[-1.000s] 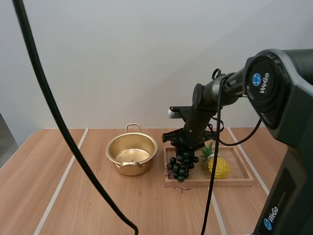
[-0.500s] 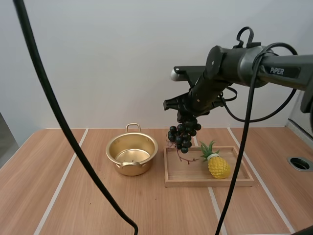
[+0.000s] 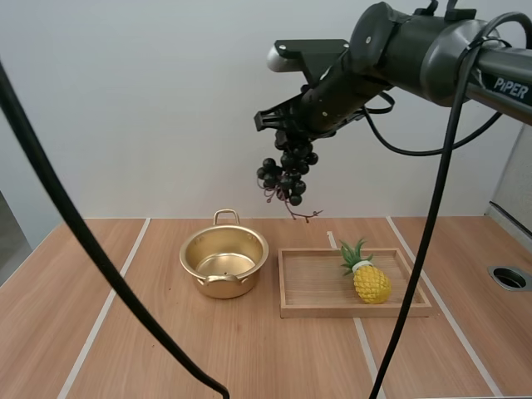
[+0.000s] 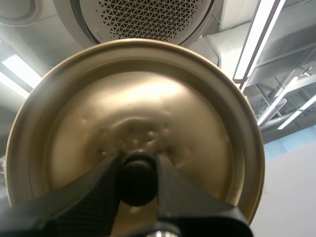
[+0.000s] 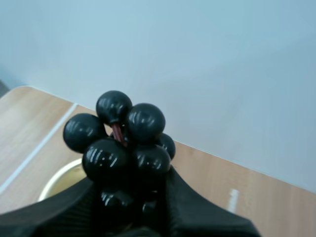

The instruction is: Open the pot, put the grape inside, and close it

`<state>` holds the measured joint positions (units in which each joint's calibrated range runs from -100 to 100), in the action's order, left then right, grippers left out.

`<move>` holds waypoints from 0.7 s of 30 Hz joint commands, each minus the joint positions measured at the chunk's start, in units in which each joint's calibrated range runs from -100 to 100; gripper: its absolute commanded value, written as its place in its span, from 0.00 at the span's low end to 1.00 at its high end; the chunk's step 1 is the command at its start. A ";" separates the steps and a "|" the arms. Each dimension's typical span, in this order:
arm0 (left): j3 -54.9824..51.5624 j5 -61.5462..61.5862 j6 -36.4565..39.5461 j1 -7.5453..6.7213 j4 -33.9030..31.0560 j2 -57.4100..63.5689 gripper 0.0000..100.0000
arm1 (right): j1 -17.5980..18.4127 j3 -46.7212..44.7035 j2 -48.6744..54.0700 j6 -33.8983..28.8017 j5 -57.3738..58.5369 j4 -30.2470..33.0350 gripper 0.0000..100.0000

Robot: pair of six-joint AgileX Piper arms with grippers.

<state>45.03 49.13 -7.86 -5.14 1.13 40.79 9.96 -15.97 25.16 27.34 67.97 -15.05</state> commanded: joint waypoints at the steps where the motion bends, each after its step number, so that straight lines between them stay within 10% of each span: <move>1: 2.60 -1.39 0.28 -0.12 -0.02 -0.03 0.00 | 3.16 0.83 0.73 0.71 -3.89 0.21 0.00; 9: 7.45 -1.72 0.28 -0.12 -0.02 -0.03 0.00 | 9.49 0.95 -3.95 0.62 -9.46 3.84 0.00; 21: 7.48 -0.53 0.28 -0.12 -0.02 -0.14 0.00 | 9.69 1.25 -15.26 0.62 -14.16 6.42 0.00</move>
<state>52.39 49.16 -7.86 -5.14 1.13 40.91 19.55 -15.43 10.90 27.73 56.48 -9.72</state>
